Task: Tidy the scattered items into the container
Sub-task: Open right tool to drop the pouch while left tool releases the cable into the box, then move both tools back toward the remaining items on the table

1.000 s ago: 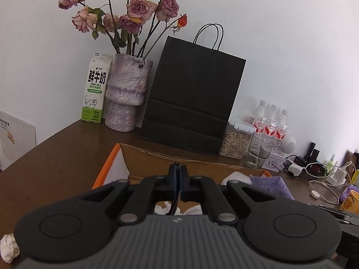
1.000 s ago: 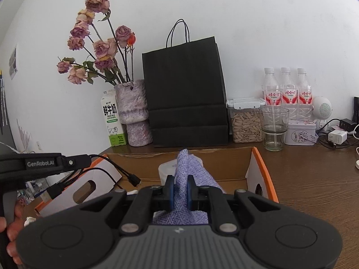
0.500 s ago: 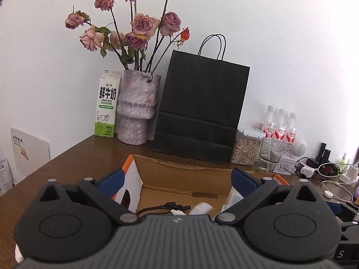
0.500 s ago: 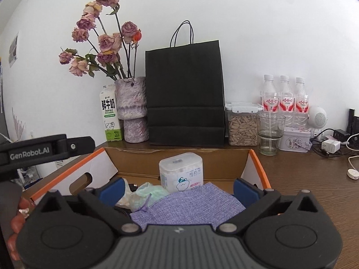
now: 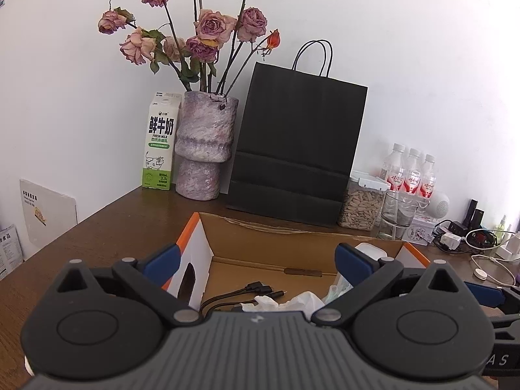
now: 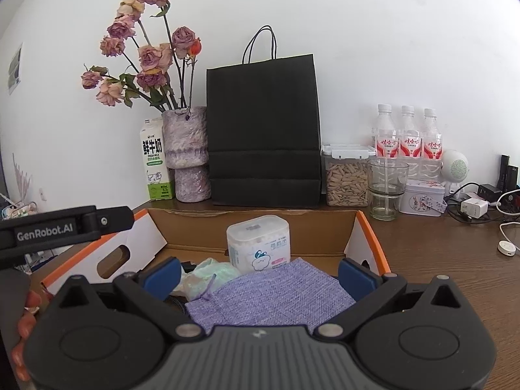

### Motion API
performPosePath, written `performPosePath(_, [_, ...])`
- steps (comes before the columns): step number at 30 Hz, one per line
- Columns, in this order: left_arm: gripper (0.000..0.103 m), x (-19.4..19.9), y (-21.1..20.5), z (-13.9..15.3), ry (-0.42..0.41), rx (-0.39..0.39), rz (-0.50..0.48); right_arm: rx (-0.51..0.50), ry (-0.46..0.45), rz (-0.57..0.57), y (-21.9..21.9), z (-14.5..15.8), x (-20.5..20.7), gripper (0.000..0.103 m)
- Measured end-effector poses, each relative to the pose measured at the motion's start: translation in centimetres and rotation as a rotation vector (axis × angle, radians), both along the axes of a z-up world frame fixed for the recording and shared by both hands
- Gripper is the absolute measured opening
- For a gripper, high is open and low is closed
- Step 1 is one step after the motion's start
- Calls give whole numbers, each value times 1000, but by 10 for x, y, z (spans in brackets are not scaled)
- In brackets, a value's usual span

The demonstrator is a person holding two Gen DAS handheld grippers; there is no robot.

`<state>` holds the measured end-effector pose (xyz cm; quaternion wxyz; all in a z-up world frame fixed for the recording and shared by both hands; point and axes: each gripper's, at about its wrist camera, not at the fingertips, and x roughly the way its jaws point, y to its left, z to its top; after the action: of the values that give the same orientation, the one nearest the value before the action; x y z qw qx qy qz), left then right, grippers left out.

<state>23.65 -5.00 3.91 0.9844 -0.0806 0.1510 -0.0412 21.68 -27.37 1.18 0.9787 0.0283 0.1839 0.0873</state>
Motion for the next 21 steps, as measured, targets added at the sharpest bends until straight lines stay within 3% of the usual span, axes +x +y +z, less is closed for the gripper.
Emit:
performPosePath(13, [103,-14,2,0,-42,-4,1,2,-12,6,1,2,-6,103])
performPosePath(21, [103,-35,9,4,-47,-5,21,15,-27,9,-2,4,-33,103])
